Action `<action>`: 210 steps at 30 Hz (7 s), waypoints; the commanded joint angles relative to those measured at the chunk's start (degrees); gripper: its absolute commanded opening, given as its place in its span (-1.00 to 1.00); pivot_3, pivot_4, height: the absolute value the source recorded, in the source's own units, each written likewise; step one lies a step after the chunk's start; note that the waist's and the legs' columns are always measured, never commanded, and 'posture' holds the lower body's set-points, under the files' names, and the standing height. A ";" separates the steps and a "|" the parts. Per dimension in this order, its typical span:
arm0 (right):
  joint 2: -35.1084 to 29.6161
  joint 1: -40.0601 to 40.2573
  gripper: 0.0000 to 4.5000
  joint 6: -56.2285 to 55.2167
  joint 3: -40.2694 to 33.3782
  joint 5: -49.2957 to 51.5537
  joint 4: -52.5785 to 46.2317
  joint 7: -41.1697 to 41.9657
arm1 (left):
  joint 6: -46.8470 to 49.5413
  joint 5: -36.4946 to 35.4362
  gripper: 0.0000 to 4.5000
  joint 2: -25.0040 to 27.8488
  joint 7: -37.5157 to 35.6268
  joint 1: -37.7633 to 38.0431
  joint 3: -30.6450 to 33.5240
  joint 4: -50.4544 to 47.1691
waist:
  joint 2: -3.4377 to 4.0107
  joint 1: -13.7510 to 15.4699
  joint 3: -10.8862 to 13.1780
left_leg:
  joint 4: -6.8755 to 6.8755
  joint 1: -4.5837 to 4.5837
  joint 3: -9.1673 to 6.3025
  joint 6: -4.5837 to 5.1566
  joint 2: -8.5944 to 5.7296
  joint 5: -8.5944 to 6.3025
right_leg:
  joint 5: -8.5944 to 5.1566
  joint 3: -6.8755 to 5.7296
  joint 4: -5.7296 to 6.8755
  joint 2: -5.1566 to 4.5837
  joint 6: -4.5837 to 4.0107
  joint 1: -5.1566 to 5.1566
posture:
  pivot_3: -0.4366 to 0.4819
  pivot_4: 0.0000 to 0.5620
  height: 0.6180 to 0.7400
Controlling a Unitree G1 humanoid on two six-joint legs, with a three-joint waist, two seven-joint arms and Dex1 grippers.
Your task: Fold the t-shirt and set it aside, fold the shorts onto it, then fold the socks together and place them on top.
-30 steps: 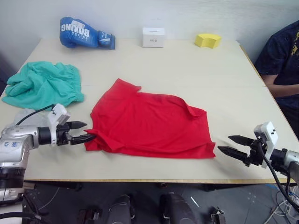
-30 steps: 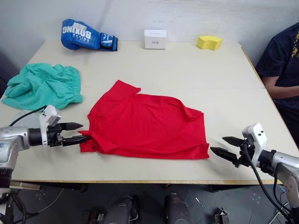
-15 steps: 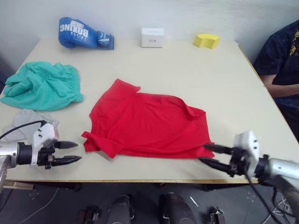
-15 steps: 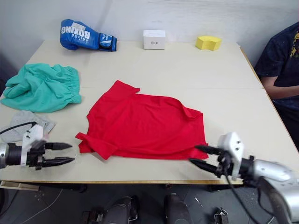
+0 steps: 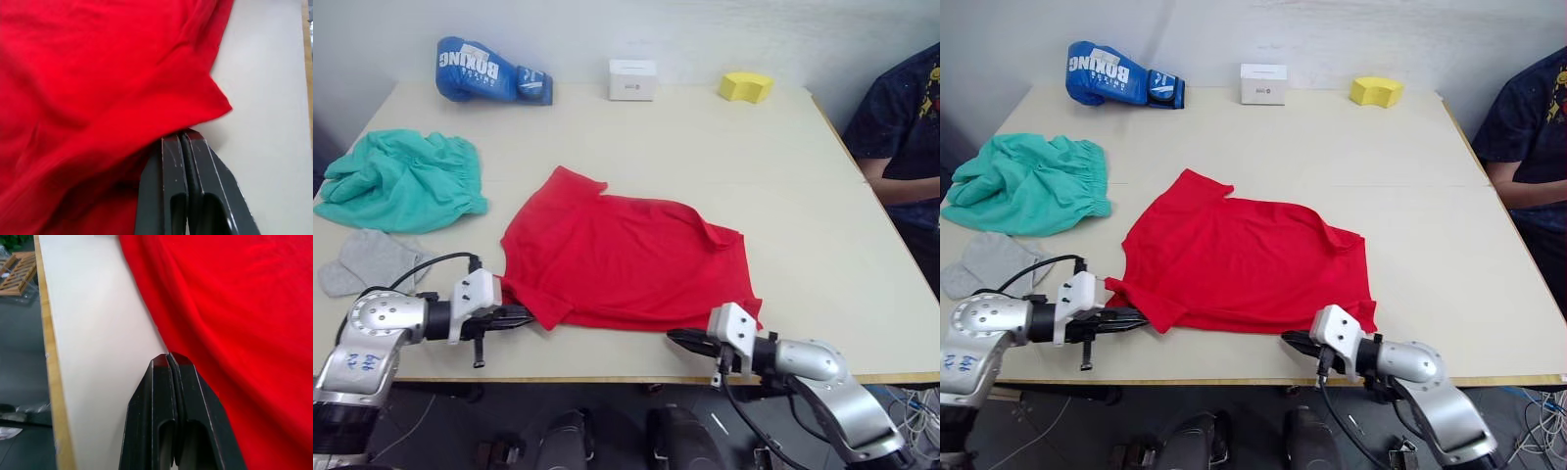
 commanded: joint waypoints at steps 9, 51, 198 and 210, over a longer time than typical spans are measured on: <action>0.66 -3.56 -1.00 -3.85 -1.56 -3.11 7.81 -2.78 | 2.17 -0.02 -0.98 -2.73 4.49 -6.57 -1.21 4.15 | -0.01 0.43 0.00 | 0.17 -0.01 -0.01 0.10 -0.01 0.02 | 0.02 -0.01 0.05 -0.02 0.04 0.06 | -0.05 -0.47 1.00; -1.55 7.73 -1.00 -12.33 -9.10 -1.46 5.96 -3.94 | 10.11 -1.14 -0.98 -4.72 17.84 9.28 8.15 -6.47 | 0.07 0.32 -0.09 | -0.17 0.18 -0.15 -0.20 0.02 -0.08 | 0.01 -0.21 -0.20 -0.02 -0.04 0.26 | -0.05 -0.47 1.00; -17.21 9.15 -0.36 -25.86 -17.18 -10.84 12.51 3.52 | -23.70 16.84 0.41 6.03 11.17 -0.24 0.26 16.25 | 0.64 0.56 -0.30 | -0.95 1.00 -0.05 -0.30 0.14 -0.15 | -0.04 -0.28 -0.90 0.03 -0.29 1.00 | -0.05 -0.47 1.00; -18.15 10.61 -1.00 -27.61 -18.04 -9.51 13.46 4.47 | -21.23 15.62 -0.99 6.37 10.67 3.29 -2.15 14.54 | 1.17 0.68 -0.70 | -0.93 1.03 -0.05 -0.25 0.15 -0.11 | -0.12 -0.30 -0.86 0.00 -0.52 1.03 | -0.05 -0.47 1.00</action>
